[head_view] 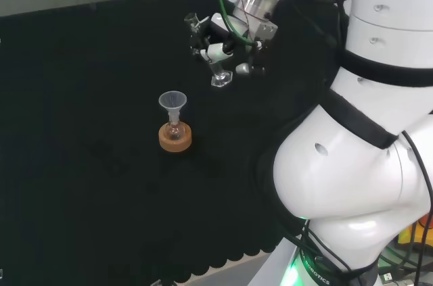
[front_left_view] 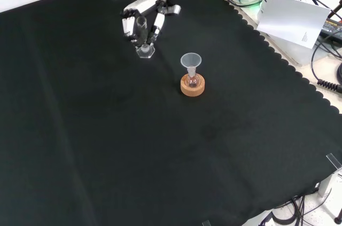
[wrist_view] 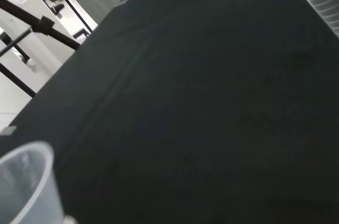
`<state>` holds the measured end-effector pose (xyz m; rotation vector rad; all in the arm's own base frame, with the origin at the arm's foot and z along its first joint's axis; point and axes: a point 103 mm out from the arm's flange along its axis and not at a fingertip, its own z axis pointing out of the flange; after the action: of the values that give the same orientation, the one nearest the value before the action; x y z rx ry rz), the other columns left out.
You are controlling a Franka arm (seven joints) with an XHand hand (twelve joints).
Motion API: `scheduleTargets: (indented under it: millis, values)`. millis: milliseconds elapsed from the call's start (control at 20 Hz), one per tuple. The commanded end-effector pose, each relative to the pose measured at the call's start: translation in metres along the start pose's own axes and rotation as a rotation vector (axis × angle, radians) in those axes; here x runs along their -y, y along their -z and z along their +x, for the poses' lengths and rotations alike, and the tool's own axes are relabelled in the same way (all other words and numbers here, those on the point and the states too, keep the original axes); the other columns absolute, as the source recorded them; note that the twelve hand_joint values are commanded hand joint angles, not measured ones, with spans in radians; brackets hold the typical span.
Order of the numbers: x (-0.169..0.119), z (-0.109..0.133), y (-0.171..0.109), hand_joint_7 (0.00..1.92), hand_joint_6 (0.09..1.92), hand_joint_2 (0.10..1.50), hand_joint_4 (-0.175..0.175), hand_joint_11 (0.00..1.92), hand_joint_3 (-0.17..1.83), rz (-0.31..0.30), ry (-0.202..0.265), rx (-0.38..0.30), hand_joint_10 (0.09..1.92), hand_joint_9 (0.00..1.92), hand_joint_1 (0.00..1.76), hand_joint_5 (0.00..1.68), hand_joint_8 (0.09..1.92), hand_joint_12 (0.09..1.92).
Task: Pour the water from the graduated cylinder into the round-bottom flask.
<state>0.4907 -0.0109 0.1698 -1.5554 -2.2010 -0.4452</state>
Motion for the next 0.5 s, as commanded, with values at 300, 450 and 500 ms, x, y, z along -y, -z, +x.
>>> scheduleTargets:
  millis: [300,450,500]
  values:
    - [0.075,0.011,0.011,1.01,0.98,1.11,-0.175,1.21,0.00,0.066,-0.028,0.107,0.11,1.38,1.26,0.99,0.98,0.78]
    - [0.088,0.016,0.009,1.01,0.98,1.11,-0.175,1.21,0.00,0.122,-0.031,0.142,0.11,1.38,1.26,0.99,0.98,0.77]
    - [0.092,0.018,0.008,1.01,0.98,1.11,-0.175,1.21,0.00,0.140,-0.033,0.164,0.11,1.38,1.26,0.99,0.98,0.77]
